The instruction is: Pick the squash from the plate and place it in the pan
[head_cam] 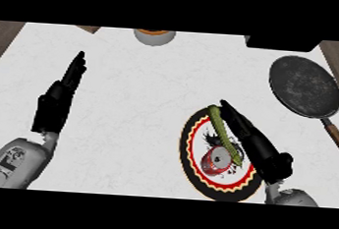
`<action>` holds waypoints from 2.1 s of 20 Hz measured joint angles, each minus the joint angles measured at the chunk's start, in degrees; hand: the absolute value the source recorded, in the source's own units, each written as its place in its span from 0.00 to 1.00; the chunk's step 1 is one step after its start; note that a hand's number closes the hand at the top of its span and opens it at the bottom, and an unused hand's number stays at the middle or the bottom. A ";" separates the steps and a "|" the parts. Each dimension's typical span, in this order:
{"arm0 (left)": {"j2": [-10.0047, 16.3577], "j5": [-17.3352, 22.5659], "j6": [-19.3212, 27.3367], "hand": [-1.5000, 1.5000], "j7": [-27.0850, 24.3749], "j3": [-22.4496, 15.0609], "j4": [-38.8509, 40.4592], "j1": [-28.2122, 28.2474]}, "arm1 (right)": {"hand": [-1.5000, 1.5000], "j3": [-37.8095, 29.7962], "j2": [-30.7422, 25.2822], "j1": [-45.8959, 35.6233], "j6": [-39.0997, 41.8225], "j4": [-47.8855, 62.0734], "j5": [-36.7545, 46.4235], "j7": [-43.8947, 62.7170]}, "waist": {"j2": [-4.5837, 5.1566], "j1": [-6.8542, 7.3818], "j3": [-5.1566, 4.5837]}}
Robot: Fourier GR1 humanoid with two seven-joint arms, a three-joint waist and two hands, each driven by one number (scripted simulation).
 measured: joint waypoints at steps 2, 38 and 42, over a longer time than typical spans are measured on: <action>-0.54 1.35 -0.52 0.50 -0.01 1.24 0.00 -0.06 | 1.00 -1.46 -0.75 -2.96 3.03 0.30 -2.32 -0.49 | 0.24 0.39 0.84; -3.28 12.13 -5.72 0.50 5.64 10.59 -6.41 6.81 | 0.00 5.40 -26.26 -33.35 15.09 21.42 40.55 -43.51 | 0.47 1.19 2.06; -3.31 11.58 -5.76 0.50 5.69 10.83 -7.20 7.98 | 0.00 10.97 -26.76 -33.67 17.45 20.45 47.25 -40.82 | 0.40 0.97 2.06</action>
